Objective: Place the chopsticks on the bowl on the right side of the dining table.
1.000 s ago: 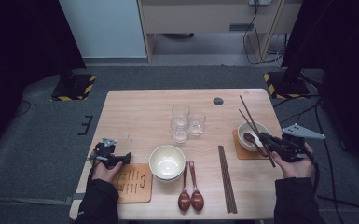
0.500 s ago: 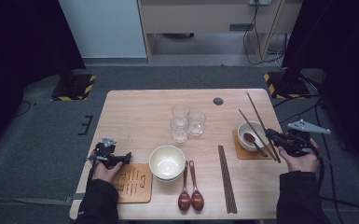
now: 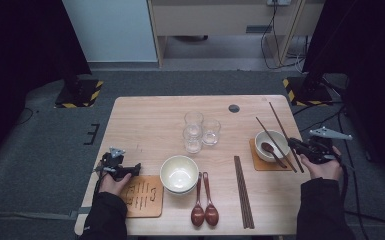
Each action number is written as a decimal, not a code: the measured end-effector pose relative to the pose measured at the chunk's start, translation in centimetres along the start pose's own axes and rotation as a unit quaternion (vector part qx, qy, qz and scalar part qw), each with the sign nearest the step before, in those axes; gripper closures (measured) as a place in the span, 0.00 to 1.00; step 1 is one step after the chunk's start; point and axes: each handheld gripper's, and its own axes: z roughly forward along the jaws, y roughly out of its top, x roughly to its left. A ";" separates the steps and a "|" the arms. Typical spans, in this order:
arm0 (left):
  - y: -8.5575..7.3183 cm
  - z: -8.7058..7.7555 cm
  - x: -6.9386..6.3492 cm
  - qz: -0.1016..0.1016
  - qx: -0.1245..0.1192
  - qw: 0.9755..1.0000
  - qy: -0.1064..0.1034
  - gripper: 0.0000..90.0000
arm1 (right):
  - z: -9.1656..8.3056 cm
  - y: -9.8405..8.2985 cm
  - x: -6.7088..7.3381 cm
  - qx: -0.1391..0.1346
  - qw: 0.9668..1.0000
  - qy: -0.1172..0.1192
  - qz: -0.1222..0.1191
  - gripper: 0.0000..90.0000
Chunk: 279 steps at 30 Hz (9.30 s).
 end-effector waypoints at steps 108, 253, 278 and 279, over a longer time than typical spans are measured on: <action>0.0 0.0 0.0 0.000 0.000 1.000 0.000 0.00 | 5.5 -2.2 -1.1 0.067 0.994 0.050 -0.071 0.87; 0.0 0.0 0.0 0.000 0.000 1.000 0.000 0.00 | 5.2 -0.1 -0.3 -0.040 0.999 0.011 -0.003 0.51; 0.0 0.0 0.0 0.000 0.000 1.000 0.000 0.00 | 8.8 -0.4 0.1 0.022 1.000 0.009 -0.011 0.47; 0.0 0.0 0.0 0.000 0.000 1.000 0.000 0.00 | 8.9 -0.5 0.1 0.026 1.000 0.011 -0.012 0.47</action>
